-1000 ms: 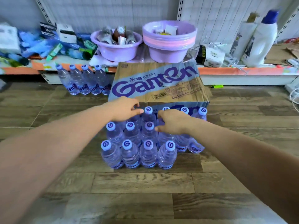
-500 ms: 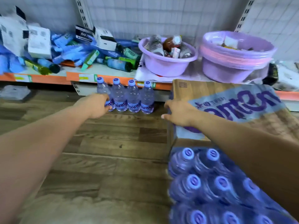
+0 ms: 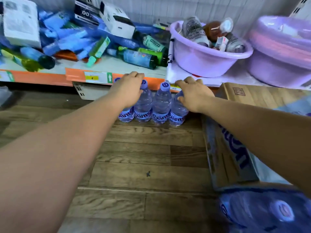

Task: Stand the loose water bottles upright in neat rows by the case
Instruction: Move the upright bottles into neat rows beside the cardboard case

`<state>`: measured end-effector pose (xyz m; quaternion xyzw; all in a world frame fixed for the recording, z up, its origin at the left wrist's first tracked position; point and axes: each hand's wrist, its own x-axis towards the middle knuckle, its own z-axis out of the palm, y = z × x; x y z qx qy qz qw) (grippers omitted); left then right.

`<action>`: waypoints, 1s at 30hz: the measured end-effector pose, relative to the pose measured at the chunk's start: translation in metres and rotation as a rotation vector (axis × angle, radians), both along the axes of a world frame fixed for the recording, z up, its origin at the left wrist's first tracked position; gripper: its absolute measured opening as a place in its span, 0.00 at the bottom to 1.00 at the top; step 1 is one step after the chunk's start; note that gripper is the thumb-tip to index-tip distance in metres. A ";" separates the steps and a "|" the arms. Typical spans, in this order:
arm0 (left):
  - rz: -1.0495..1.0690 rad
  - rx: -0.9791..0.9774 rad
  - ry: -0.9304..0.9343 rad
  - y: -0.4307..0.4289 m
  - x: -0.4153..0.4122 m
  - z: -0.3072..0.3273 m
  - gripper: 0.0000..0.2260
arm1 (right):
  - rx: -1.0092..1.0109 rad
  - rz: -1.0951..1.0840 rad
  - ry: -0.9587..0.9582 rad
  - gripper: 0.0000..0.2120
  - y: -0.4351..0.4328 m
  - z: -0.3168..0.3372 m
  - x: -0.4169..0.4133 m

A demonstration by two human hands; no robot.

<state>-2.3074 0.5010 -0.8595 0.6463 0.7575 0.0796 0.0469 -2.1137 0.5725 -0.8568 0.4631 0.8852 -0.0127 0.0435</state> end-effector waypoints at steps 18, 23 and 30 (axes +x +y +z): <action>-0.187 -0.024 0.325 0.032 0.083 -0.007 0.15 | 0.040 -0.092 -0.006 0.15 -0.009 -0.006 0.013; -0.214 -0.066 0.385 0.004 0.103 0.011 0.16 | 0.012 -0.011 -0.001 0.19 -0.047 0.007 0.042; -0.179 -0.130 0.261 -0.042 0.142 0.080 0.14 | -0.030 0.105 0.045 0.14 -0.082 0.074 0.100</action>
